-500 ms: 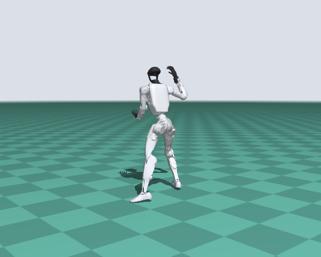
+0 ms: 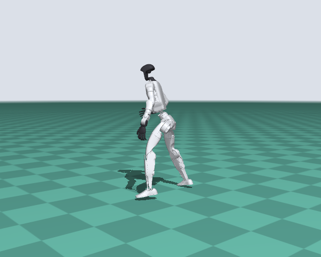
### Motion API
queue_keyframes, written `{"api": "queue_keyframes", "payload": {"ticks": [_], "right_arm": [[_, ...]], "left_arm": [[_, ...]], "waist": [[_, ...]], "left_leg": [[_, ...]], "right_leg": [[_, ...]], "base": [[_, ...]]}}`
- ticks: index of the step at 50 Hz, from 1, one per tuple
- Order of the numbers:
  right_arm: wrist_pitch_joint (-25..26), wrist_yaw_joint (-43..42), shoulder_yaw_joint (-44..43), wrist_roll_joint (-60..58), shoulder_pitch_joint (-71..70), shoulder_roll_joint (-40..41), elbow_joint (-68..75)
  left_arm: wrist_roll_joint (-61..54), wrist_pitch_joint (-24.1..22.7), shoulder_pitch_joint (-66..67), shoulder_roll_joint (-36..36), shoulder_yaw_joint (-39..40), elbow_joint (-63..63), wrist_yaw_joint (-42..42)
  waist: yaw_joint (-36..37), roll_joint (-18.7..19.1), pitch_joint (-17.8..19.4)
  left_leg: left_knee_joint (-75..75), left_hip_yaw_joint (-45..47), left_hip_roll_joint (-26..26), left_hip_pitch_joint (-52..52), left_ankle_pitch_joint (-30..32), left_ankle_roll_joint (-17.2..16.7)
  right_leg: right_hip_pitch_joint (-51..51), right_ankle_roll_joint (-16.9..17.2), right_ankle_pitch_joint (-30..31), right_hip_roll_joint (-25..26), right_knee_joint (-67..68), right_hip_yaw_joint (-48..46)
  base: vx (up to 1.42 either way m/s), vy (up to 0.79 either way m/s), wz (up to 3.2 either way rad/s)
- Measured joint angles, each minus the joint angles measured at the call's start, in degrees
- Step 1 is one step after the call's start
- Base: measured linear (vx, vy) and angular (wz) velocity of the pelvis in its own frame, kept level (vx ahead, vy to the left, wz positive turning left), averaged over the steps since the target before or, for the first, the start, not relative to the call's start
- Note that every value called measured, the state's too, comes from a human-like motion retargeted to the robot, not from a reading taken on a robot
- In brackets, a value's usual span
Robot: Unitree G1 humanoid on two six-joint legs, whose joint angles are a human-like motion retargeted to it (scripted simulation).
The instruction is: Kungfu
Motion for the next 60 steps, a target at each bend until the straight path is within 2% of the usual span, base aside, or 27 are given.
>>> {"api": "queue_keyframes", "payload": {"ticks": [2,4,6,8,10,13,16,20,25,28,30,35,41,45,50,52,53,57,60], "right_arm": [[-0.33,-1.22,9.20,0.24,-2.06,6.97,3.59],[-2.42,-3.40,17.48,3.71,-7.14,15.71,5.70],[-4.86,-5.77,23.60,9.53,-15.95,23.01,5.70],[-5.56,-5.60,22.99,15.57,-28.08,27.02,2.26],[-2.76,-1.08,13.28,19.81,-42.77,26.65,-4.58],[-1.28,3.38,8.09,24.29,-65.31,19.91,-13.29],[-1.07,7.33,8.74,28.15,-80.87,13.36,-18.13],[0.01,10.09,8.19,28.20,-89.42,10.44,-19.37],[-9.24,-0.67,10.13,22.92,-88.24,11.00,-20.62],[-9.87,-3.04,11.47,22.62,-86.47,12.53,-20.80],[-9.02,-2.65,11.93,24.24,-85.55,13.76,-20.73],[-9.30,-3.15,12.63,27.70,-85.10,14.44,-20.18],[-8.99,-3.16,12.84,27.98,-85.45,13.65,-20.51],[-9.05,-3.03,12.77,27.43,-84.69,13.46,-21.14],[-8.31,-2.11,13.58,28.02,-81.83,14.56,-22.41],[-7.73,-1.39,14.66,28.99,-81.02,15.55,-22.60],[-7.58,-0.94,15.00,29.62,-80.56,16.13,-22.79],[-7.28,-0.34,16.81,30.44,-78.53,17.46,-22.71],[-7.08,-1.20,18.12,29.61,-77.17,17.41,-22.41]], "left_arm": [[7.47,1.72,1.98,-1.41,1.28,2.70,0.32],[14.88,4.23,3.91,-2.31,3.03,5.86,-1.12],[21.44,6.37,6.68,-1.69,3.87,9.45,-2.01],[27.89,8.15,9.87,-0.28,4.07,13.35,-1.70],[34.26,10.48,11.27,1.77,3.73,17.21,-1.82],[40.90,14.39,14.21,3.17,3.10,23.84,-5.43],[44.36,16.80,20.65,1.68,4.74,29.27,-8.43],[42.18,17.92,29.39,-5.57,9.18,30.42,-13.04],[40.72,15.95,30.99,-14.59,9.04,30.42,-21.16],[47.75,11.56,28.49,-16.07,6.71,30.42,-26.21],[51.61,8.85,26.71,-15.23,5.30,30.42,-25.47],[46.83,10.43,23.75,-10.72,3.78,30.42,-17.79],[45.58,10.78,22.52,-7.78,2.93,30.42,-17.26],[48.12,10.94,22.34,-7.92,2.52,30.42,-17.94],[48.40,11.22,21.74,-9.74,2.35,30.42,-20.49],[48.72,10.53,20.95,-10.39,1.84,30.42,-21.11],[48.82,10.38,19.90,-10.26,1.59,30.42,-21.46],[47.73,10.27,15.74,-8.81,-0.34,30.33,-20.12],[46.74,9.61,13.51,-7.23,-1.64,29.10,-18.33]], "waist": [[3.49,0.49,0.11],[6.85,-1.47,0.79],[10.01,-5.64,1.04],[15.71,-11.50,1.99],[23.48,-16.85,6.33],[29.54,-20.51,11.40],[30.30,-21.29,11.00],[25.81,-21.35,10.06],[23.77,-23.03,9.42],[22.19,-23.02,8.16],[20.72,-22.52,7.20],[18.39,-22.06,5.59],[16.84,-22.36,4.51],[16.12,-22.33,3.77],[13.75,-19.97,2.62],[12.03,-18.40,2.67],[11.33,-17.39,2.40],[7.64,-12.64,2.73],[6.53,-9.33,2.82]], "left_leg": [[2.50,-5.23,-1.43,-5.26,1.43,0.26],[4.65,-8.22,-5.80,-7.83,2.17,1.07],[6.80,-9.08,-11.77,-8.99,1.90,2.16],[8.37,-9.27,-15.22,-9.63,1.01,1.93],[9.09,-10.79,-16.22,-10.93,0.63,0.28],[9.88,-13.42,-18.44,-14.58,1.23,-1.05],[10.41,-15.18,-18.70,-17.85,1.81,-1.10],[9.22,-16.83,-19.63,-18.46,3.75,-1.36],[8.48,-18.01,-18.36,-16.32,3.12,-1.34],[8.98,-17.38,-17.51,-16.38,3.29,-0.24],[9.26,-16.35,-16.74,-16.65,3.48,0.57],[10.20,-13.27,-14.66,-18.12,2.83,3.04],[13.55,-10.58,-13.82,-20.29,-0.14,5.71],[15.34,-12.00,-15.17,-19.67,-4.46,6.61],[13.11,-15.39,-19.98,-12.46,-9.57,7.91],[10.87,-16.56,-22.28,-8.00,-10.50,8.67],[8.70,-17.82,-21.22,-6.29,-10.09,8.21],[1.80,-22.11,-20.04,1.84,-9.74,5.88],[-3.18,-22.82,-20.09,7.67,-9.37,6.67]], "right_leg": [[5.54,0.00,0.87,7.11,-3.75,-0.33],[11.93,0.00,1.97,10.09,-6.67,-3.97],[17.78,0.00,2.00,10.92,-9.68,-7.09],[20.42,0.00,0.47,12.87,-10.61,-4.22],[20.59,0.00,-2.27,14.97,-9.43,-0.38],[18.95,0.00,-7.47,14.97,-7.90,-0.75],[17.48,0.00,-9.71,16.95,-6.94,-3.08],[17.64,0.00,-9.61,19.50,-7.26,-3.91],[17.57,0.00,-9.04,17.63,-7.43,-2.49],[17.37,0.00,-8.63,17.07,-8.27,-2.10],[17.39,0.00,-8.17,17.33,-8.99,-1.85],[16.76,0.00,-6.11,17.50,-10.71,-2.65],[16.09,0.00,-0.23,16.64,-12.05,-3.61],[16.24,0.00,9.69,15.91,-12.51,-4.47],[17.86,0.00,32.66,12.26,-10.06,-0.99],[16.49,0.00,35.82,10.25,-3.35,4.13],[14.84,0.00,35.34,12.66,-1.74,6.67],[6.41,0.00,16.48,24.23,13.99,18.16],[1.13,0.00,7.12,27.81,19.74,20.76]], "base": [[0.11,0.01,3.04],[0.21,-0.29,4.00],[0.50,-0.30,4.12],[0.44,-0.51,2.83],[0.01,-0.78,1.33],[-0.02,-0.42,0.67],[0.14,-0.19,0.49],[0.06,-0.15,0.50],[0.02,-0.03,-0.50],[0.02,-0.01,-0.42],[0.08,-0.02,-0.19],[0.11,-0.04,-0.13],[0.26,0.04,-0.18],[0.40,0.14,-0.29],[0.60,0.36,0.17],[0.56,0.26,0.39],[0.40,-0.11,0.15],[0.42,-0.22,0.52],[0.37,0.27,0.30]]}}
